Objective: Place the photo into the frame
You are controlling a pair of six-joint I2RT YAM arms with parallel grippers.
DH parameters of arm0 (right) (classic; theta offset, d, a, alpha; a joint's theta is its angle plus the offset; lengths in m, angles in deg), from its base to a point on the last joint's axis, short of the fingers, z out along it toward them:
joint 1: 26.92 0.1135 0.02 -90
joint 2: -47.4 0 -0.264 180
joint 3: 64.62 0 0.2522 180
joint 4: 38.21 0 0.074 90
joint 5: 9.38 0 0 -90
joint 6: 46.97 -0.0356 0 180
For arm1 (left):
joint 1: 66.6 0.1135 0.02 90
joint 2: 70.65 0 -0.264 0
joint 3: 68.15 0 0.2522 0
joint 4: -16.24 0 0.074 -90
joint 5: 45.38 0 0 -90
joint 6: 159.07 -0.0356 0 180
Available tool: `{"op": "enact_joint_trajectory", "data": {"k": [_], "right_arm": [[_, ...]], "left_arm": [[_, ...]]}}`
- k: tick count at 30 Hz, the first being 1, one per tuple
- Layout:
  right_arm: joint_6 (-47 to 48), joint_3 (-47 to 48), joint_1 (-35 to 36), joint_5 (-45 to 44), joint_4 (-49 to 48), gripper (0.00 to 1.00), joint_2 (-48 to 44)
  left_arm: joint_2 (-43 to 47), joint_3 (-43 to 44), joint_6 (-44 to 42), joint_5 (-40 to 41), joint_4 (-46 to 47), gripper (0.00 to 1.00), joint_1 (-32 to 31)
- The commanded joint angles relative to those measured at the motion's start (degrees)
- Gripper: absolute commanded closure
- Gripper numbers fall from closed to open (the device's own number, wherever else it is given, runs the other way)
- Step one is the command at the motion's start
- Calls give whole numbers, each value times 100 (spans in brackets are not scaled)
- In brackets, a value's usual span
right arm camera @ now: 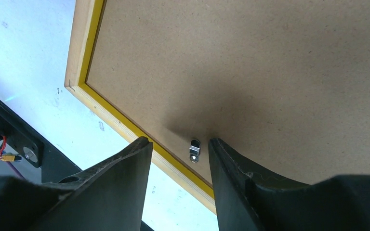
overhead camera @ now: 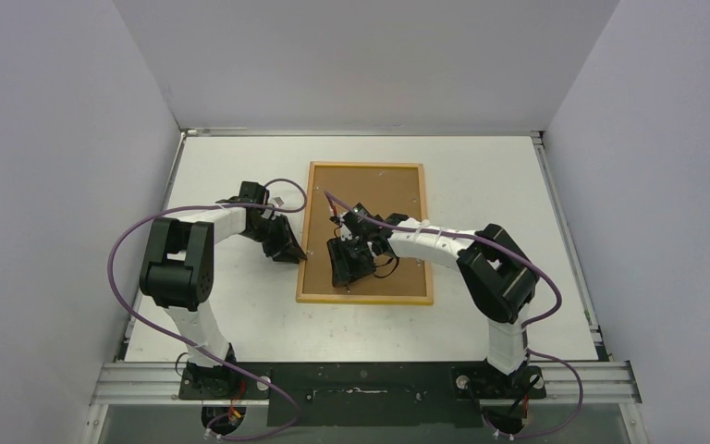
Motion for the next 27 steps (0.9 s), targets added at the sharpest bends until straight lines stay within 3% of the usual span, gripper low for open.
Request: {"op": "enact_joint_trajectory", "data": {"k": [1,9,19,27], "right_arm": [[89,35,9,292,13,53,-18],[322,93,9,674,373,53,20],[140,178,13,310,-5,53,350],[183,130,35,583,-79,53,424]], "left_arm": [[-171,70,-11,150,-37,80,-5],[-192,98,-15,150,-30,80,-2],[-208,78,17,123,26,80,-6],[-200,71,-11,114,-6,80,-1]]}}
